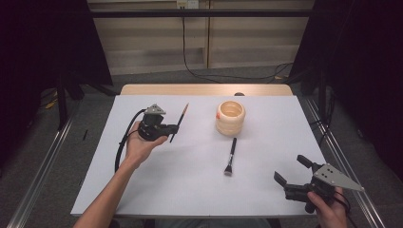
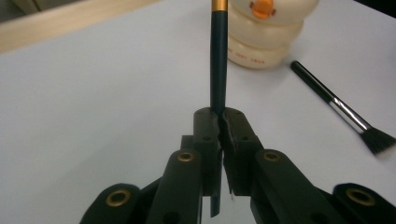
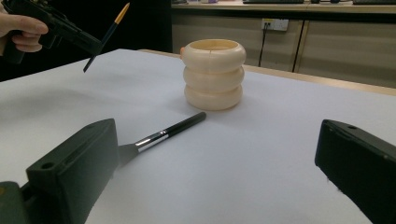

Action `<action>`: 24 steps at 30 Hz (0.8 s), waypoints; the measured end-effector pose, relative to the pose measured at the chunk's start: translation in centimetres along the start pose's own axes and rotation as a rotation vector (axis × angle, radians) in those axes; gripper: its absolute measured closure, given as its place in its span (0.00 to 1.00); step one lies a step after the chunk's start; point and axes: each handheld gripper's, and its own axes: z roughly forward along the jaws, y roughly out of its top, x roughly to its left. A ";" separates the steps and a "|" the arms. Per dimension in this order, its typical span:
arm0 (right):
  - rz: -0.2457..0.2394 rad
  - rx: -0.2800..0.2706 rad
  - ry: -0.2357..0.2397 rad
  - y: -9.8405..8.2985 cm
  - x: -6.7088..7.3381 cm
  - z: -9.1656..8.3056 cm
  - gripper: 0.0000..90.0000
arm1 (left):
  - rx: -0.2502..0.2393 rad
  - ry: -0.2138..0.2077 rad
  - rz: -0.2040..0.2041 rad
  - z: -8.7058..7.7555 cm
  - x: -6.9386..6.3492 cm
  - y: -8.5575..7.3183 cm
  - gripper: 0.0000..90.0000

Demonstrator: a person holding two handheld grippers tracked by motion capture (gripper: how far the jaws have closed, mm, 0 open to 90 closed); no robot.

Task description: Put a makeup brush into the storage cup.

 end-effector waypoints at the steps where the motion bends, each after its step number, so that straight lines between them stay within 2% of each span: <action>1: 0.000 0.000 -0.002 0.0 0.0 0.0 0.00 | -0.021 -0.008 0.000 -0.2 -0.1 0.0 0.94; 4: 0.002 0.000 -0.003 0.0 0.0 0.0 0.00 | -0.084 0.000 0.024 -0.7 -0.3 0.0 0.94; 6: -0.002 -0.001 -0.001 0.0 0.0 0.0 0.00 | -0.148 0.020 0.034 -1.1 -0.4 -0.1 0.94; 9: -0.005 -0.001 0.001 0.0 0.0 0.0 0.00 | -0.223 0.002 0.053 -1.5 -0.5 -0.3 0.94; 14: 0.000 -0.001 -0.001 0.0 0.0 0.0 0.00 | -0.281 -0.033 0.056 -2.0 -0.9 -0.3 0.94; 21: 0.003 -0.003 -0.003 0.0 0.0 -0.1 0.00 | -0.335 -0.004 0.039 -2.6 -0.6 -0.7 0.94; 24: 0.003 -0.002 -0.006 0.0 0.0 0.0 0.00 | -0.367 -0.020 0.022 -3.1 -0.5 -0.7 0.94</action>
